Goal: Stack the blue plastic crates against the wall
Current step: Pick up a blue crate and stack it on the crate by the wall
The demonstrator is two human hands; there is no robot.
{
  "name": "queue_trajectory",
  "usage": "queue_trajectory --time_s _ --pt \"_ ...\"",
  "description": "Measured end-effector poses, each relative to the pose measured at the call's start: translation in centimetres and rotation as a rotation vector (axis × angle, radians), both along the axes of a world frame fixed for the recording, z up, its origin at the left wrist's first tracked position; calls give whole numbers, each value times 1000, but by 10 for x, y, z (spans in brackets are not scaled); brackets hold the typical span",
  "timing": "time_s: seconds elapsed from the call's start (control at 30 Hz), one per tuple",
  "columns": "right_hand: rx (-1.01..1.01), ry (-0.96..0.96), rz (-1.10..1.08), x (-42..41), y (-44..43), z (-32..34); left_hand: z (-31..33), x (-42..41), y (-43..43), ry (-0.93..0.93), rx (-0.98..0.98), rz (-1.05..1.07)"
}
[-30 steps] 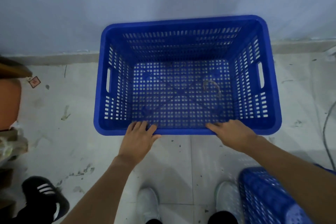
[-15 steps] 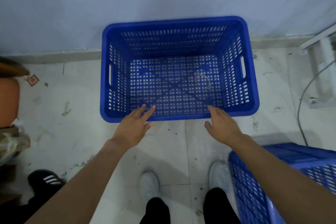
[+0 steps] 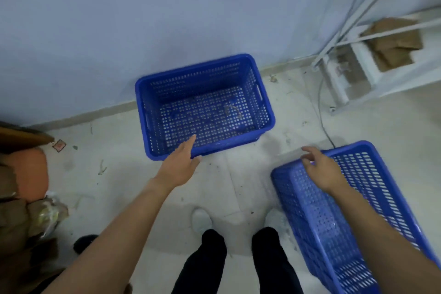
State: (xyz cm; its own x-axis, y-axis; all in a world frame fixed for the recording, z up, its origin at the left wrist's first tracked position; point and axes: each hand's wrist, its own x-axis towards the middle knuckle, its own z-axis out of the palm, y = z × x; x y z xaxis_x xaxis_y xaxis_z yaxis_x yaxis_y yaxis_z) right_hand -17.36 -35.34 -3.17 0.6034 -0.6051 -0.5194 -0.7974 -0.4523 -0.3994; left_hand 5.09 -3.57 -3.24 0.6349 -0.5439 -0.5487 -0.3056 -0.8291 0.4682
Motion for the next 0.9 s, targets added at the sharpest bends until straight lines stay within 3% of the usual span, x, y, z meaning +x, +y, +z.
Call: queue_trajectory --time_s 0.2,0.4,0.67,0.9 --pt "-84 -1 -112 -105 -34 53 55 -81 -82 61 -17 -105" --pt "-80 -10 -238 -239 -71 55 64 -187 -164 39 23 -279" --pt "101 33 -356 -447 -97 28 28 -363 -240 35 148 -398" --pt "128 77 -396 -528 -111 -42 -62 -479 -262 79 392 -496"
